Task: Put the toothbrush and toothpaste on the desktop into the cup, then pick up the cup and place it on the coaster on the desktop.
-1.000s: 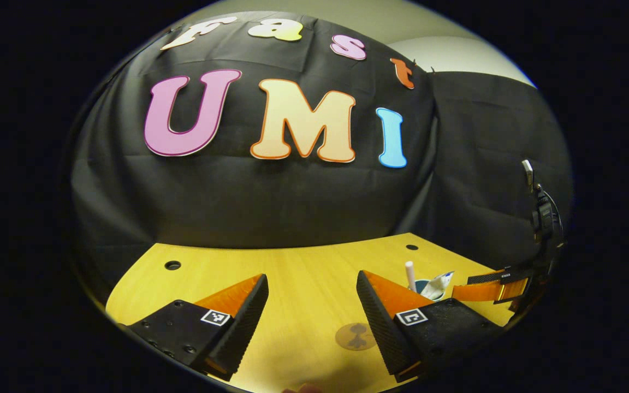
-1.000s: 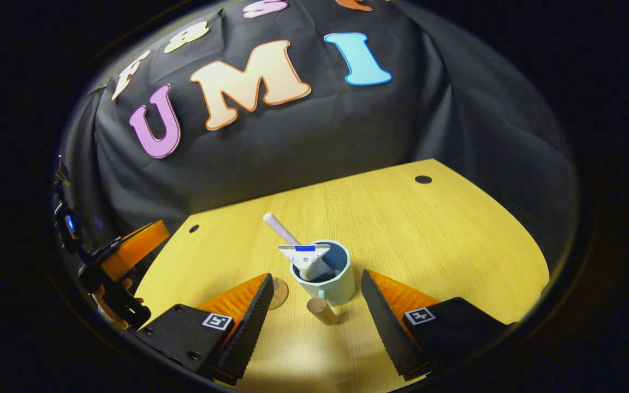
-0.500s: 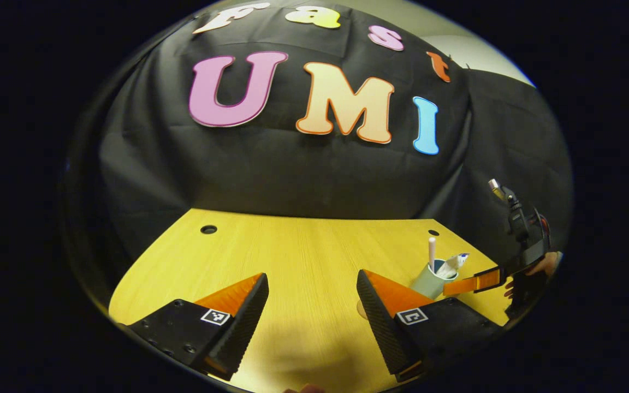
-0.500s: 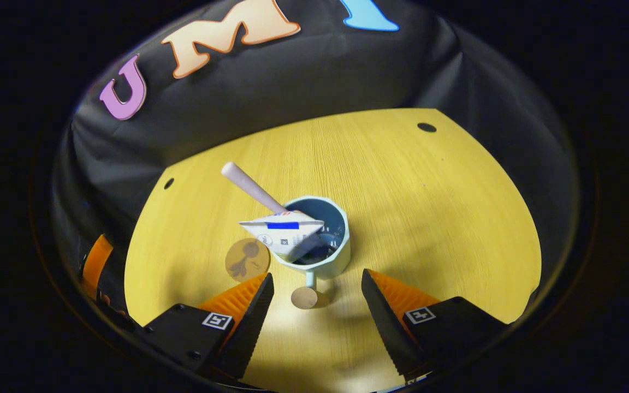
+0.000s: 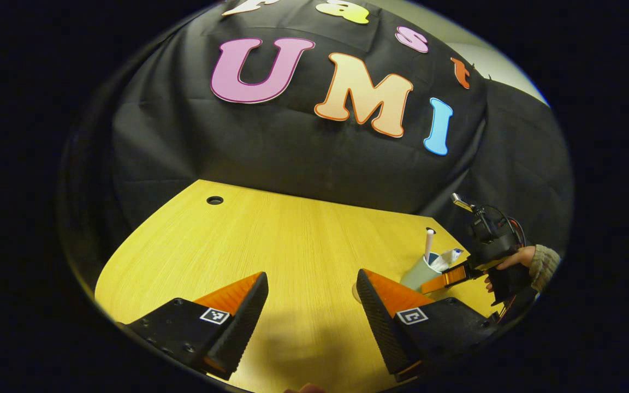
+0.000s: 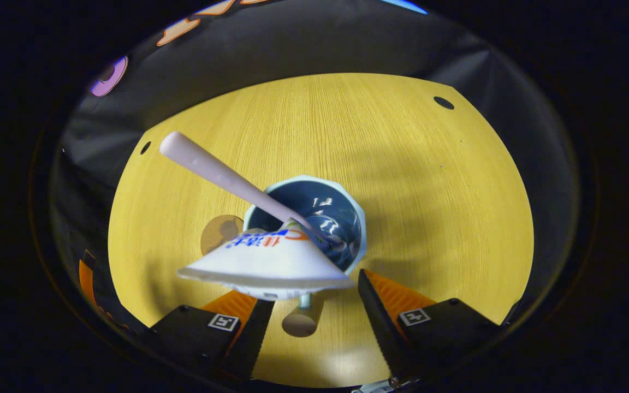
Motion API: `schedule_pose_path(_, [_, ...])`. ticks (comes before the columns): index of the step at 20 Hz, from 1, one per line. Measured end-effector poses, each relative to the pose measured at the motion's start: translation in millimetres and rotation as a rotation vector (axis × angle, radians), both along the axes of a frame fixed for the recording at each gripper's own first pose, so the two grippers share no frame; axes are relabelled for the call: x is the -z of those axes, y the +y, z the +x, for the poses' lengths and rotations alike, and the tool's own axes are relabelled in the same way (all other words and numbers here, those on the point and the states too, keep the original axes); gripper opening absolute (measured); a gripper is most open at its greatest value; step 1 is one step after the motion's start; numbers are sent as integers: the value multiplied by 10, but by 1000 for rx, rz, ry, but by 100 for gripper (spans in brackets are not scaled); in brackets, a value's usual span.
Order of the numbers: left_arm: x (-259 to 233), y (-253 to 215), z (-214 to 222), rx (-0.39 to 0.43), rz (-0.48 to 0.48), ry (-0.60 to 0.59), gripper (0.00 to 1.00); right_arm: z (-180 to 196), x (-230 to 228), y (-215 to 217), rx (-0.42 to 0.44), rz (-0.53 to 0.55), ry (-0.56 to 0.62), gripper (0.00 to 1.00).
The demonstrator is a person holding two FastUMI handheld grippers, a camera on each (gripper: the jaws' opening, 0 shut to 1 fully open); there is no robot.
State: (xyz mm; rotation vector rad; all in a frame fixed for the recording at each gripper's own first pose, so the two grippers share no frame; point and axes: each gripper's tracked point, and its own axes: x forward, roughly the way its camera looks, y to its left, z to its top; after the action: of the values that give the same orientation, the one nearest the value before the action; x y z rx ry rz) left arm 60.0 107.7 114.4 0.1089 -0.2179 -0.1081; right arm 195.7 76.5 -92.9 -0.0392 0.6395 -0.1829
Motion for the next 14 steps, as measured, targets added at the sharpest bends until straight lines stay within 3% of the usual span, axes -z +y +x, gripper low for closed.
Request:
schedule_pose_path(1, [-15, 25, -2, -7, 2, -2, 94, 12, 20, 6, 3, 12, 11, 75])
schedule_pose_path(2, [-25, 29, -2, -8, 3, -4, 94, 20, 44, 22, 4, 24, 20, 70])
schedule_pose_path(4, [-26, 12, -3, -5, 4, -1, 94, 25, 57, 8, 4, 21, 31, 69])
schedule_pose_path(8, [28, -55, 27, 14, -7, 14, 94, -4, 117, -15, -10, -13, 66, 37])
schedule_pose_path(14, [49, -127, 47, 32, 6, 23, 94, -9, 93, -27, -2, -33, 50, 36])
